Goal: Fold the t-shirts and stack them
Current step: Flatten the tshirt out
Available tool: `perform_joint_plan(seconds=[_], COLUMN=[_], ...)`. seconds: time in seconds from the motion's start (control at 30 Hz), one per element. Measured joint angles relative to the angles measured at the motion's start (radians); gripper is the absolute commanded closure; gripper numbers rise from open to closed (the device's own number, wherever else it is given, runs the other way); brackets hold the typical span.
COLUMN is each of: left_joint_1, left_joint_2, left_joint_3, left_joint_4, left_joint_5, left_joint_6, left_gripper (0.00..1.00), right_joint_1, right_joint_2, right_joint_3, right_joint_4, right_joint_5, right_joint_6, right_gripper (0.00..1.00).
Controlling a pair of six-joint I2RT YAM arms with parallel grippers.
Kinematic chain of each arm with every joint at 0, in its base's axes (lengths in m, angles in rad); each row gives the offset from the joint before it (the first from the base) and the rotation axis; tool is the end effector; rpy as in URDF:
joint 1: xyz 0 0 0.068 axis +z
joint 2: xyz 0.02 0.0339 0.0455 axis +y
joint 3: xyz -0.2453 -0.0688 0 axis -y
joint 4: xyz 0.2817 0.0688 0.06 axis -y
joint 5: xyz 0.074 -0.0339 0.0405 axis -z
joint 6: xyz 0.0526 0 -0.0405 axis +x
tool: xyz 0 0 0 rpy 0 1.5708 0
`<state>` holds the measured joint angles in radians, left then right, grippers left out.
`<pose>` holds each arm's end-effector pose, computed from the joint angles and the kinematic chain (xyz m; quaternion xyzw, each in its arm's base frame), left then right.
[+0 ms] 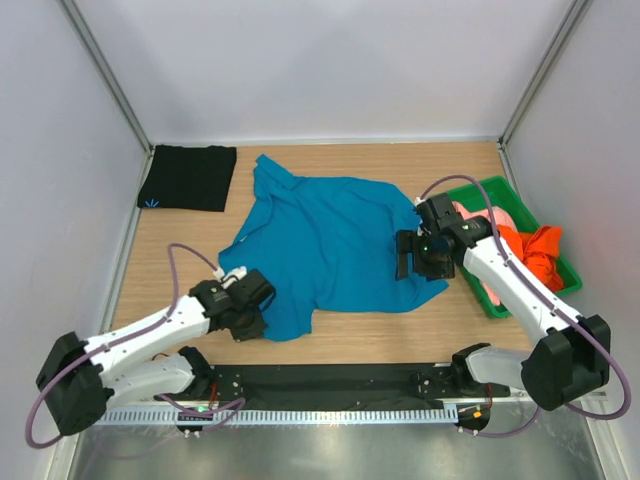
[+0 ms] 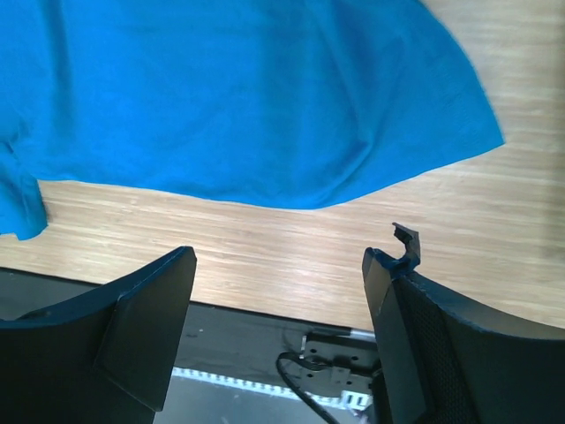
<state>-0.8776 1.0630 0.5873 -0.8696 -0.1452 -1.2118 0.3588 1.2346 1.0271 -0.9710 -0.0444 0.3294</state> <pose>0.1380 -0.1542 0.1293 -0.1729 0.9759 -0.0608 0.1187 0.2571 0.0989 0.2288 -0.0187 0.9804 0.0862 0.1761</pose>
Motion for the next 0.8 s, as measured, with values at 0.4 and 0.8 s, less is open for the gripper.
perform_joint_plan(seconds=[0.4, 0.8], left_joint_1=[0.217, 0.233], left_joint_2=[-0.237, -0.285], left_joint_3=[0.305, 0.410], left_joint_4=[-0.314, -0.446], left_joint_5=[-0.179, -0.343], left_joint_6=[0.127, 0.164], left_gripper=[1.00, 1.00], right_joint_1=[0.000, -0.090], right_joint_2=[0.039, 0.095], right_joint_3=[-0.176, -0.238], right_joint_4=[0.050, 0.076], right_joint_5=[0.019, 0.135], right_joint_6=[0.169, 0.285], right_gripper=[0.48, 0.61])
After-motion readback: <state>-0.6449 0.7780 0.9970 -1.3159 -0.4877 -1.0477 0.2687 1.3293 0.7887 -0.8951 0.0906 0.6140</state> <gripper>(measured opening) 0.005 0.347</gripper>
